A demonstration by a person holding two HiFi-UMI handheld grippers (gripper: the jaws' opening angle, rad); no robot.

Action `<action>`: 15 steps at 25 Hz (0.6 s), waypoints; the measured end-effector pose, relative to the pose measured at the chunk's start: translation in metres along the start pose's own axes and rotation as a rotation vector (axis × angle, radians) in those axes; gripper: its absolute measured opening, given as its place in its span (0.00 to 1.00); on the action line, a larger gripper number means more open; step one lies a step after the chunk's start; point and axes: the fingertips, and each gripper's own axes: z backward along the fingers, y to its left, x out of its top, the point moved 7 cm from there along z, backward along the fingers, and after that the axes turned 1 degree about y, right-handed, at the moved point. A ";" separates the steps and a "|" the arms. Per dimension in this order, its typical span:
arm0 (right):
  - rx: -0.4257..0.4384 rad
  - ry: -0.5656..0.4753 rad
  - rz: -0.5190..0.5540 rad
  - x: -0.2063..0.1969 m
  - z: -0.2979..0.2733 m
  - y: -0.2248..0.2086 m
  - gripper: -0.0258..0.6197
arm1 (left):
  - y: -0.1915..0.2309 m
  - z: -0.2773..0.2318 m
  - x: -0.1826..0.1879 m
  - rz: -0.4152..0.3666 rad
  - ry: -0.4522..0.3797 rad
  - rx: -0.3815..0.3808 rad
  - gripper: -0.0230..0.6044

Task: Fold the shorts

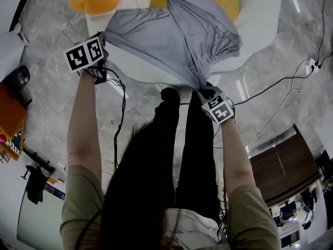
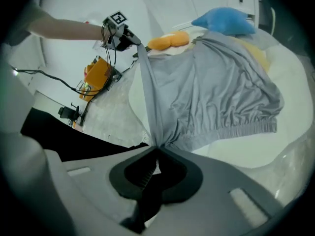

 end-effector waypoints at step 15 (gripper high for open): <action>-0.026 -0.219 -0.116 0.019 0.089 -0.166 0.07 | -0.179 -0.054 0.172 -0.183 -0.164 -0.030 0.06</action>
